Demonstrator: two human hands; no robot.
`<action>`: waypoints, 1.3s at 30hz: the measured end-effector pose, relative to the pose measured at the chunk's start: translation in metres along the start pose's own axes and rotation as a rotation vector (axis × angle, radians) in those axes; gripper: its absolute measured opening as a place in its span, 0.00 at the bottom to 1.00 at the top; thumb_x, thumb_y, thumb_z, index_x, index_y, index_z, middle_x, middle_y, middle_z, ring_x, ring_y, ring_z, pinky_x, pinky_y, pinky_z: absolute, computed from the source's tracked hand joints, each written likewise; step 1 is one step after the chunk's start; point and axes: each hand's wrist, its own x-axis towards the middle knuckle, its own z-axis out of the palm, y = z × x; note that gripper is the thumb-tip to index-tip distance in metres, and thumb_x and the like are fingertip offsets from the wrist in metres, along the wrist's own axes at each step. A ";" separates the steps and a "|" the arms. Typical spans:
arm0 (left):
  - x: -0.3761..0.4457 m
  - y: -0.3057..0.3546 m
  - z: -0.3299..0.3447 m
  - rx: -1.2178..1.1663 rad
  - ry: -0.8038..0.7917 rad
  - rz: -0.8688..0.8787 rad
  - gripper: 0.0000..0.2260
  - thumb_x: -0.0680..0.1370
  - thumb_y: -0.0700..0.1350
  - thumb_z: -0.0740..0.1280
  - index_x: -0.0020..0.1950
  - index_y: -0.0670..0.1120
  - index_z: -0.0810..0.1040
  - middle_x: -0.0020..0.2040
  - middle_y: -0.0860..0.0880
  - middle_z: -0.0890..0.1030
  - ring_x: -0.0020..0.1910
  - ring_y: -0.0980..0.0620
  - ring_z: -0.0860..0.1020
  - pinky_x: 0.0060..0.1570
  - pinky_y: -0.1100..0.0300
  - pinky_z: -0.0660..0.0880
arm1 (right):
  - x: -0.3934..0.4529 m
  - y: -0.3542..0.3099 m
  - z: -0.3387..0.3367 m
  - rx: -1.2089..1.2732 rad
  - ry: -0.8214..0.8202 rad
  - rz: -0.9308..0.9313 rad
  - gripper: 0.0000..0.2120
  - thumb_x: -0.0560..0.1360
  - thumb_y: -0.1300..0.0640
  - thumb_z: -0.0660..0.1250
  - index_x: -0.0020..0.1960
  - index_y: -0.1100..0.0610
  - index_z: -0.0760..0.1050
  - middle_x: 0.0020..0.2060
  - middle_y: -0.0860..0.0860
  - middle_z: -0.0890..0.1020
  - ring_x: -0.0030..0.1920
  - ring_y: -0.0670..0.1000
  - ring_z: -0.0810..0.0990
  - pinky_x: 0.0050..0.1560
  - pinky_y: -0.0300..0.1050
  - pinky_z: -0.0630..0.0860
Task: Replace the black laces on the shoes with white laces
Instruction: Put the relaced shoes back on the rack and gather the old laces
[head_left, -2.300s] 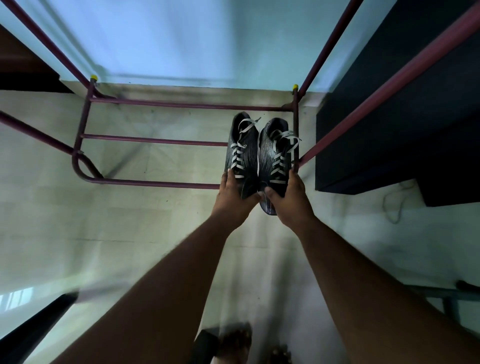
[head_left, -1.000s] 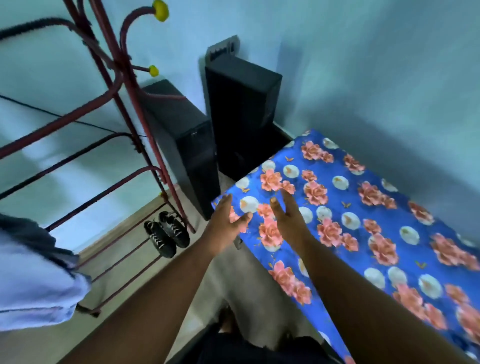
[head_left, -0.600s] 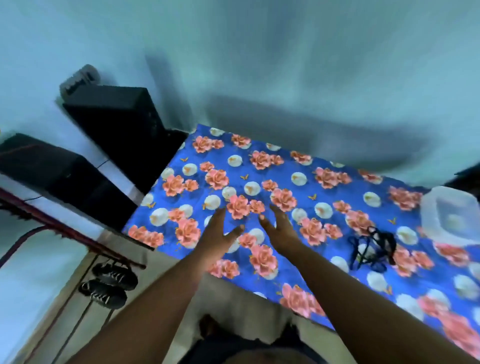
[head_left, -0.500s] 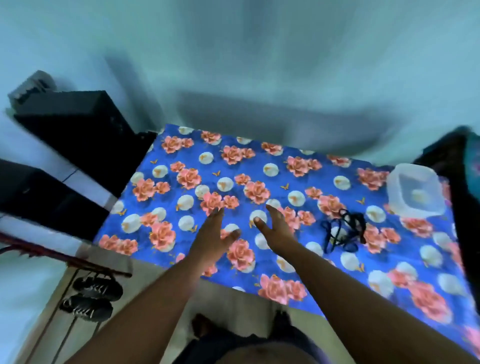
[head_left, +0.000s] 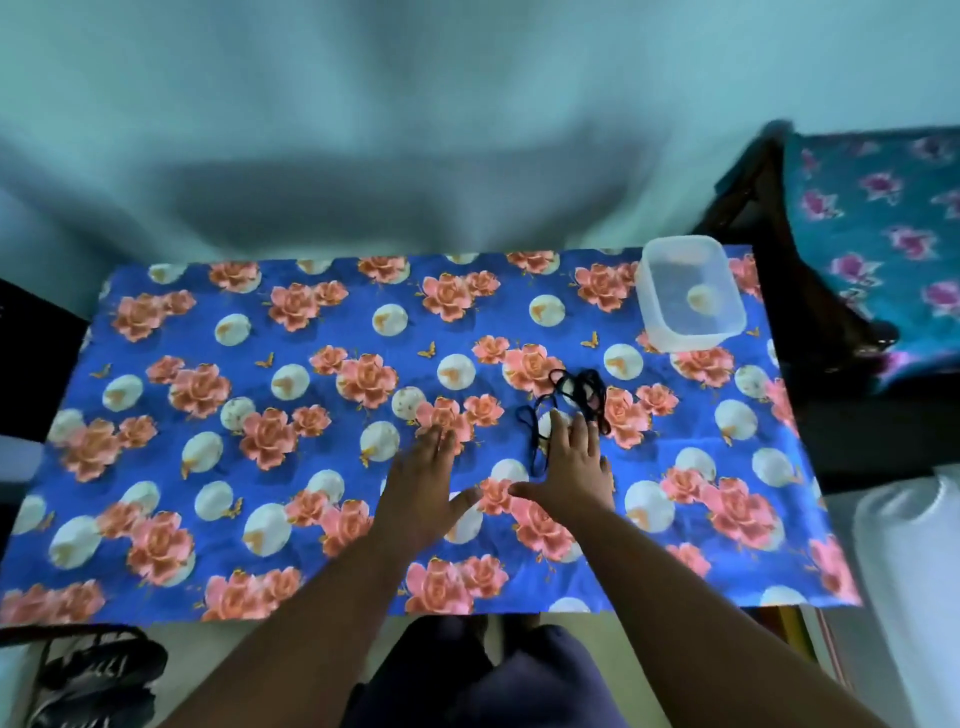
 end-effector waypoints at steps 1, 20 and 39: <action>0.007 0.000 0.005 0.022 -0.020 -0.001 0.51 0.71 0.79 0.38 0.84 0.46 0.50 0.84 0.43 0.52 0.82 0.42 0.53 0.76 0.38 0.59 | 0.007 0.002 0.004 -0.075 0.007 0.009 0.63 0.68 0.30 0.74 0.82 0.50 0.34 0.82 0.56 0.38 0.82 0.60 0.37 0.79 0.66 0.52; 0.106 -0.016 0.042 0.319 -0.194 0.185 0.48 0.77 0.69 0.62 0.83 0.50 0.38 0.83 0.47 0.34 0.82 0.43 0.36 0.72 0.26 0.42 | 0.106 0.031 -0.021 -0.195 0.026 -0.021 0.42 0.74 0.47 0.74 0.81 0.43 0.56 0.75 0.55 0.61 0.75 0.62 0.60 0.67 0.61 0.73; 0.139 0.080 0.001 0.233 -0.265 0.047 0.47 0.79 0.70 0.59 0.82 0.50 0.34 0.81 0.45 0.31 0.82 0.44 0.37 0.77 0.35 0.48 | 0.111 0.071 -0.177 0.618 0.258 -0.087 0.07 0.77 0.61 0.72 0.48 0.49 0.82 0.36 0.44 0.86 0.37 0.42 0.85 0.42 0.41 0.80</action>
